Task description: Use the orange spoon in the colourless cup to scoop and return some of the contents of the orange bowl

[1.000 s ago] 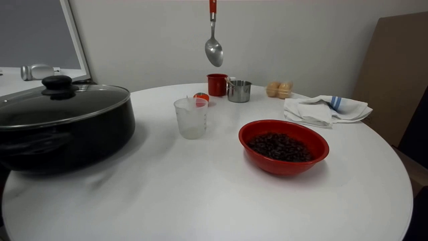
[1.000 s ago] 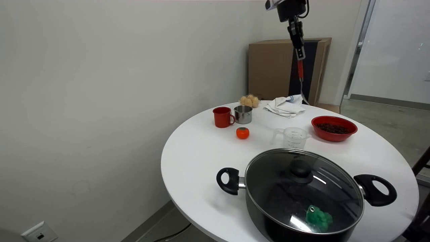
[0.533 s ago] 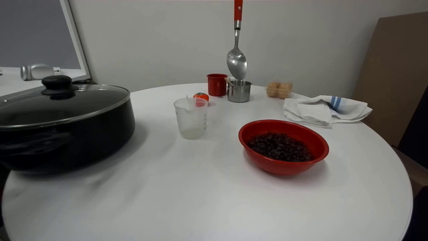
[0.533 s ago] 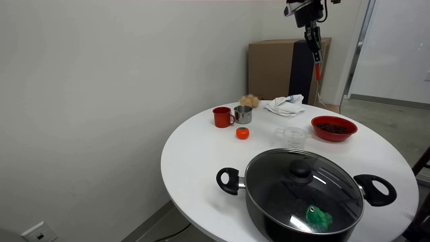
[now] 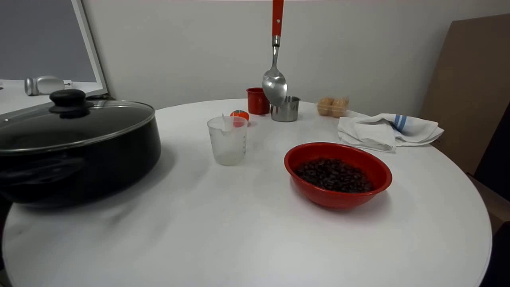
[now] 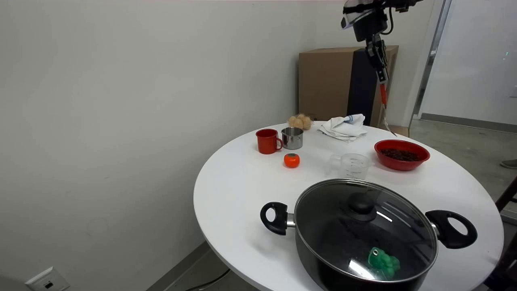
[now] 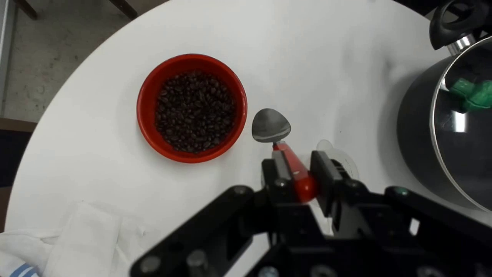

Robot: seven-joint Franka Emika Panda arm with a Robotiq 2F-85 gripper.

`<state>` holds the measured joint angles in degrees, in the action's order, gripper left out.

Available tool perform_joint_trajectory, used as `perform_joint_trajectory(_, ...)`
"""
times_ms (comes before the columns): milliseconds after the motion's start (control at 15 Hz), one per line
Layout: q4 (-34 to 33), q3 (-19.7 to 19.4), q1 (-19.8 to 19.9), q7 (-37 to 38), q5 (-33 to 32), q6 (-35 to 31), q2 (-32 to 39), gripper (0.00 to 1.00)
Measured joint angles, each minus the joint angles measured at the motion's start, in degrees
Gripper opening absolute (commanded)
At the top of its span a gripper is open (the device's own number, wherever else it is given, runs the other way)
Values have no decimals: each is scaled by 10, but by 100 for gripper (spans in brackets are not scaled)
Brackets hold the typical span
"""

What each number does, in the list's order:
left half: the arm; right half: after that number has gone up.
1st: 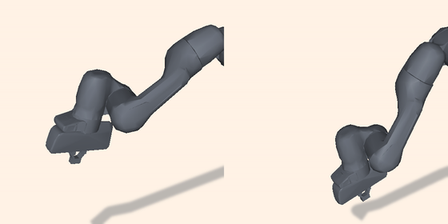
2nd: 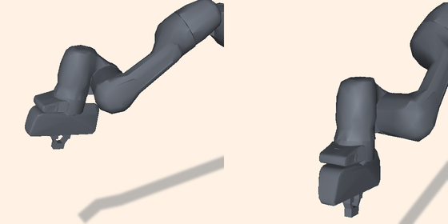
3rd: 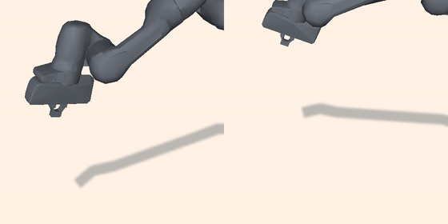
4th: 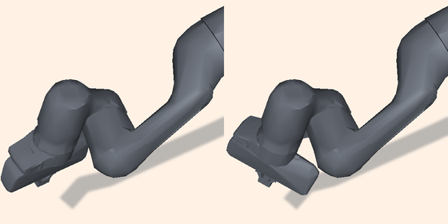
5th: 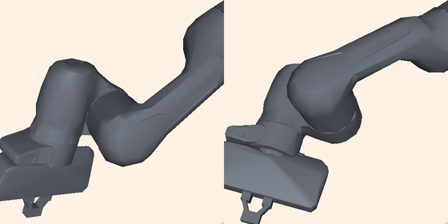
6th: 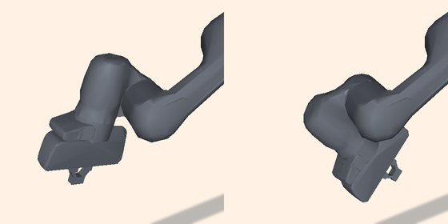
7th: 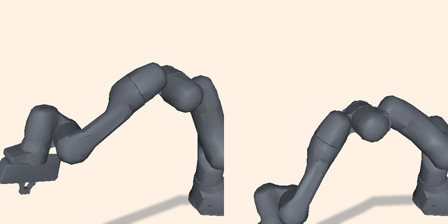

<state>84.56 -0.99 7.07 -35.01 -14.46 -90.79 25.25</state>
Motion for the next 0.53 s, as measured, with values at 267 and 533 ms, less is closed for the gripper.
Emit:
perform_joint_trajectory(267,12,4,-11,2,0,0,-1,5)
perform_joint_trajectory(533,16,11,-26,9,-1,0,-1,5)
